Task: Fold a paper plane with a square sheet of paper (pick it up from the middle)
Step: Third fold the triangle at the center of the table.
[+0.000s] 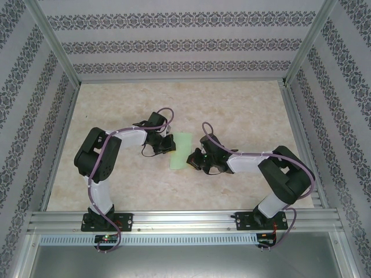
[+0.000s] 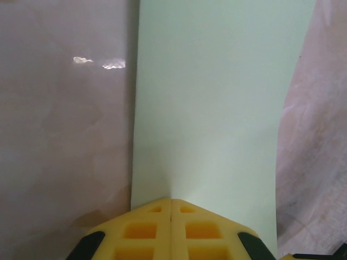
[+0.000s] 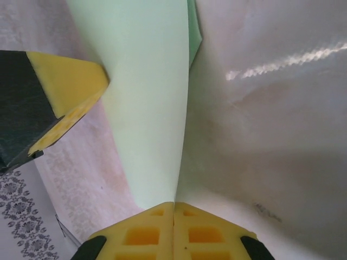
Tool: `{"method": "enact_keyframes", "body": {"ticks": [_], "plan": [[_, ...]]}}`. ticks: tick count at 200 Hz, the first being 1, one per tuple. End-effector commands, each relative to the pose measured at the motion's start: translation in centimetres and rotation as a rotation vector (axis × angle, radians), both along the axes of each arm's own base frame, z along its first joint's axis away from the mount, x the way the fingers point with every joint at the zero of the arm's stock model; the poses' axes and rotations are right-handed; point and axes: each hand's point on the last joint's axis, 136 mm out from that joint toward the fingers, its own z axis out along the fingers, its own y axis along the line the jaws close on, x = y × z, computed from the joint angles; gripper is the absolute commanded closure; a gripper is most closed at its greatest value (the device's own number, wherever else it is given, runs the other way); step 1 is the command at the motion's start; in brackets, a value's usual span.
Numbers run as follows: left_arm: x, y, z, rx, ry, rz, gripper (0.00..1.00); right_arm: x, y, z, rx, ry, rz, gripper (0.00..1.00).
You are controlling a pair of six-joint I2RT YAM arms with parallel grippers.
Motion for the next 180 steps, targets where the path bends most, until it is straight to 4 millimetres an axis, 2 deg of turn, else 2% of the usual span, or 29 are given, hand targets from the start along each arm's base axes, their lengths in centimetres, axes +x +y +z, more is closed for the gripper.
{"method": "enact_keyframes", "body": {"ticks": [1,14,45,71,109,124,148,180], "plan": [[0.4,-1.0,3.0,-0.055,-0.089,-0.052,0.93,-1.2,-1.0,0.2,-0.071,0.015,0.050,0.96],[0.3,-1.8,3.4,-0.103,-0.079,-0.060,0.93,-2.3,-1.7,-0.2,-0.112,0.049,0.092,0.96],[-0.2,-2.4,1.8,-0.094,-0.042,-0.072,0.94,-3.4,-2.2,-0.3,-0.147,0.085,0.141,0.96],[-0.5,-1.9,0.3,-0.046,-0.013,-0.068,0.94,-2.8,-2.0,0.2,-0.145,0.062,0.128,0.93],[-0.6,-1.3,-0.9,0.005,0.004,-0.070,0.95,-1.4,-1.0,1.5,-0.089,0.018,0.087,0.80],[-0.6,-1.1,-1.1,0.016,0.006,-0.069,0.95,-1.3,-0.9,1.8,-0.078,0.014,0.076,0.78],[-0.6,-0.9,-1.4,0.034,0.006,-0.067,0.95,-1.5,-1.2,2.1,-0.077,0.015,0.063,0.78],[-0.6,-0.7,-1.9,0.045,0.018,-0.063,0.95,-1.8,-1.4,2.1,-0.067,0.033,0.043,0.85]]}}
